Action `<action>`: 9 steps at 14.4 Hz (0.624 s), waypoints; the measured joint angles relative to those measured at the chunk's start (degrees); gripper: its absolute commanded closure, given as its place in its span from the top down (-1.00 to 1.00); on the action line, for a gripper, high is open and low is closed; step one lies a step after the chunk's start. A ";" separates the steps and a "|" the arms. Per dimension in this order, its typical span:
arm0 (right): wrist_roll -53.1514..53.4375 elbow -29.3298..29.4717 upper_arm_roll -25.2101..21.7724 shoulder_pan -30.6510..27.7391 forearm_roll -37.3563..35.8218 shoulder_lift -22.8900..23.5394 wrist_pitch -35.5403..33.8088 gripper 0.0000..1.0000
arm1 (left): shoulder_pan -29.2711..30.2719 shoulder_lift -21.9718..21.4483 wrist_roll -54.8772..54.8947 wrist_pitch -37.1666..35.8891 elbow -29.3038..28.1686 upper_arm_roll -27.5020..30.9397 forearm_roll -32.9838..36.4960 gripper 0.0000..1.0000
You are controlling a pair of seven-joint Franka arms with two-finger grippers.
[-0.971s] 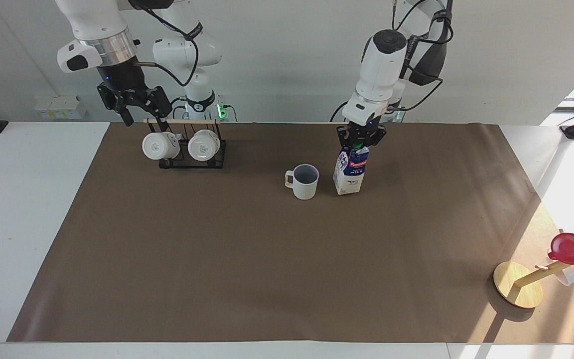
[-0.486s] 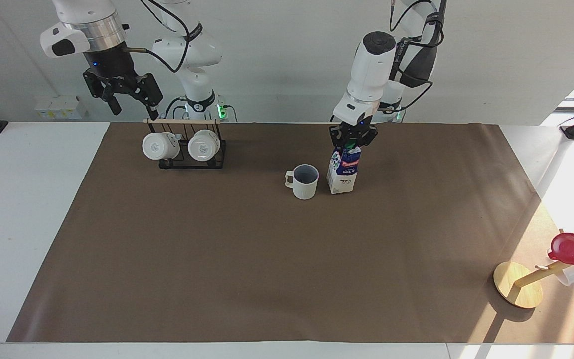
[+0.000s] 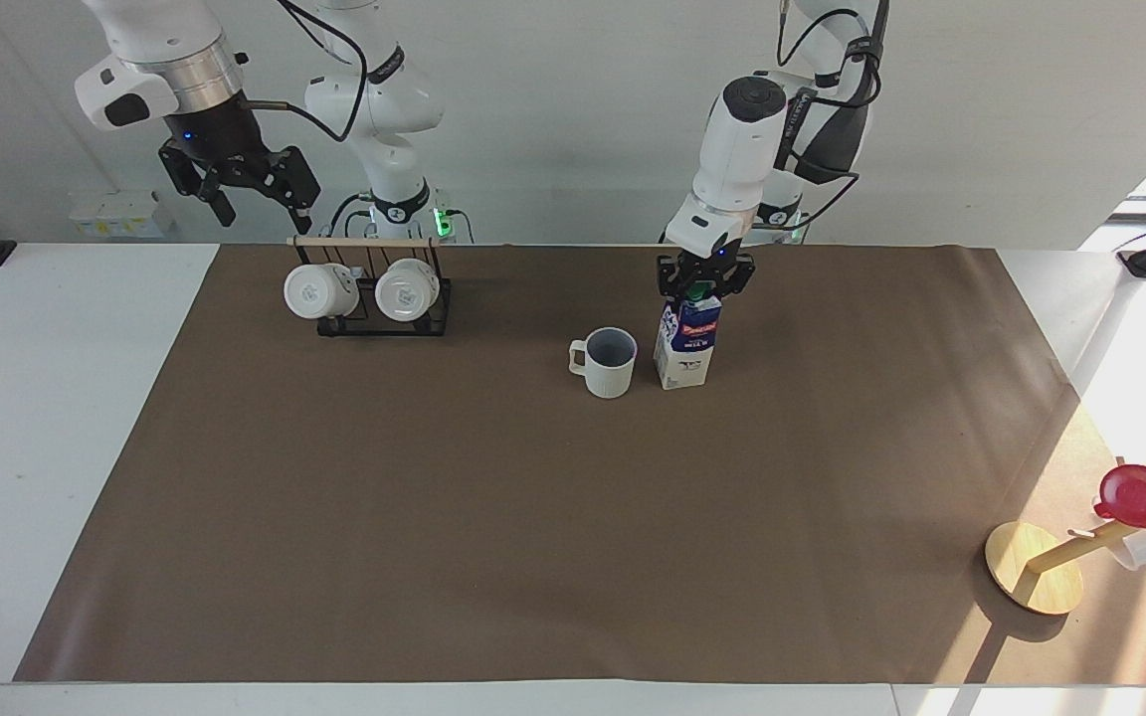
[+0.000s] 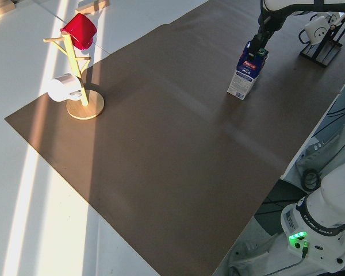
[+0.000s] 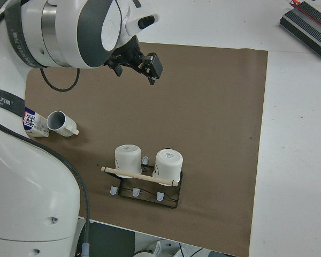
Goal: Place cup and milk on table
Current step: 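Release the carton beside the mug and withdraw the left gripper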
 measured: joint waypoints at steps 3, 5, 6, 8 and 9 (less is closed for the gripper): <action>0.00 0.00 0.00 0.00 0.00 -0.01 -0.02 1.00 | 0.91 -0.90 1.89 -8.75 6.54 1.45 0.04 1.00; 0.00 -0.01 0.00 -0.02 0.00 -0.02 -0.03 1.00 | 4.16 -1.32 8.63 -13.96 10.57 1.96 0.10 1.00; 0.00 -0.01 0.00 -0.03 0.00 -0.02 -0.03 1.00 | 6.71 -1.40 12.90 -15.66 12.39 2.09 0.11 1.00; 0.00 -0.01 0.00 -0.03 0.00 -0.02 -0.03 1.00 | 12.15 -1.42 21.56 -18.62 15.77 2.44 0.12 1.00; 0.00 -0.01 0.00 -0.03 0.00 -0.02 -0.03 1.00 | 14.37 -1.43 24.75 -20.20 17.30 2.56 0.12 1.00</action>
